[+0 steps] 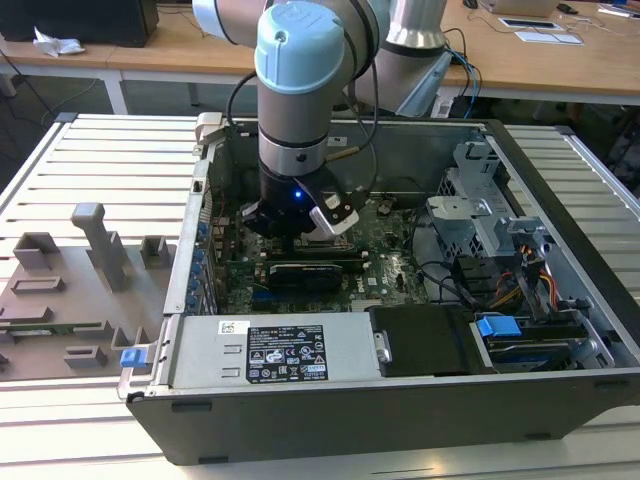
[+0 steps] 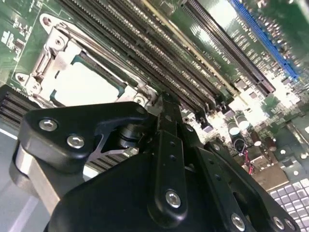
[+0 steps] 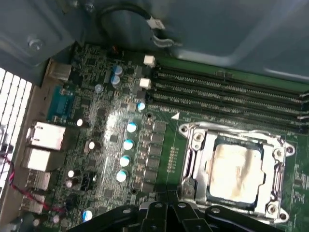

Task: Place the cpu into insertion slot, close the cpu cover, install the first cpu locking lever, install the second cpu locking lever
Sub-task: 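Install the second cpu locking lever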

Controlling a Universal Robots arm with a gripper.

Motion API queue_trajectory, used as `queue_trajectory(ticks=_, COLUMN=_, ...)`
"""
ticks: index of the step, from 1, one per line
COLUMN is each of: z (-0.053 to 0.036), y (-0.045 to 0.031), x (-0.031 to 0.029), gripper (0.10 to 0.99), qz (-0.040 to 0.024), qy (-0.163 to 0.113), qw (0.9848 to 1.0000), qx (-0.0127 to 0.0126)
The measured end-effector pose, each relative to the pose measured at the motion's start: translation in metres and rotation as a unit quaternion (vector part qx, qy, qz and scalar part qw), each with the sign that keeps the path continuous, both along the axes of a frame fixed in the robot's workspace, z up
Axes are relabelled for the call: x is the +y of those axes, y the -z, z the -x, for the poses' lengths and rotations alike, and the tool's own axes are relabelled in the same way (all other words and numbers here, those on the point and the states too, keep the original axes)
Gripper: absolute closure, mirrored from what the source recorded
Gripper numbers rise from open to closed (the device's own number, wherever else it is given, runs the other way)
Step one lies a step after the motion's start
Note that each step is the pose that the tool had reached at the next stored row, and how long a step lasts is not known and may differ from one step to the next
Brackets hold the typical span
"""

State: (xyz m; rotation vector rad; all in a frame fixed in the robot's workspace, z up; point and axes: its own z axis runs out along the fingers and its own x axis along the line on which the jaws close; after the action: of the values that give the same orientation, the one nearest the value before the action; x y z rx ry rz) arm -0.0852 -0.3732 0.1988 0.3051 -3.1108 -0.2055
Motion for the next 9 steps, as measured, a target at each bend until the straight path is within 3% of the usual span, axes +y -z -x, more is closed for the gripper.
queue_trajectory(ticks=5, z=-0.0001, y=-0.0128, x=0.0000, gripper=0.980, qz=0.0001, qy=-0.001, qw=1.0000, qx=0.0000)
queue_trajectory(ticks=7, z=-0.0002, y=-0.0202, x=0.0042, gripper=0.980, qz=0.0014, qy=-0.001, qw=1.0000, qx=0.0000)
queue_trajectory(ticks=9, z=-0.0003, y=-0.0230, x=0.0186, gripper=0.980, qz=0.0213, qy=-0.001, qw=0.9998, qx=0.0001)
